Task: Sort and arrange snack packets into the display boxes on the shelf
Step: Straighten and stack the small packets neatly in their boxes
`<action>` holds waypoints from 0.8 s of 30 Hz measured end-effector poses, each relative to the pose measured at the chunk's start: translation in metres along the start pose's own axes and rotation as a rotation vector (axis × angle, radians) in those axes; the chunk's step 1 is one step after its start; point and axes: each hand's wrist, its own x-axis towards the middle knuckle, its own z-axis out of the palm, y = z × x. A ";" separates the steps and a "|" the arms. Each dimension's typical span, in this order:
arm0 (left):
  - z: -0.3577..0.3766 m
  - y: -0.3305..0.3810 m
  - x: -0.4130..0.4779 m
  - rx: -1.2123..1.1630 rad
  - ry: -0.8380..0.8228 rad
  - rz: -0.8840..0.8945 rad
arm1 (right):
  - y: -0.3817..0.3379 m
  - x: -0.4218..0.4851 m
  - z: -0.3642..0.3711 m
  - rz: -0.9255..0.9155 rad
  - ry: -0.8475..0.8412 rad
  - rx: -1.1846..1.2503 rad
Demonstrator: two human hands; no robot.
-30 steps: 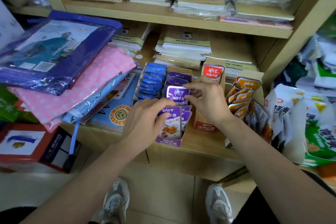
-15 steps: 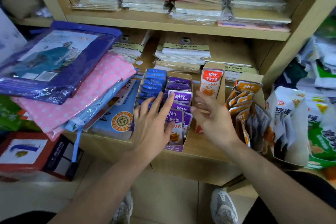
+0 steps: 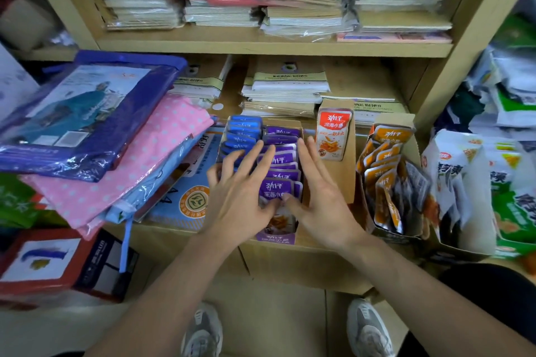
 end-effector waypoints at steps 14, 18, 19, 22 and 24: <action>-0.002 -0.003 0.005 -0.022 -0.057 0.011 | 0.003 0.029 -0.028 0.050 -0.091 -0.014; -0.001 -0.003 0.005 -0.044 -0.058 -0.038 | 0.008 0.016 -0.034 0.111 0.047 -0.157; 0.000 -0.003 0.005 -0.059 -0.057 -0.029 | 0.010 0.013 -0.032 0.089 0.033 -0.219; 0.003 -0.003 0.005 -0.089 -0.042 -0.018 | 0.012 0.010 -0.021 0.033 -0.019 -0.191; 0.003 -0.003 0.006 -0.128 -0.032 -0.029 | 0.012 0.012 -0.016 0.032 -0.011 -0.089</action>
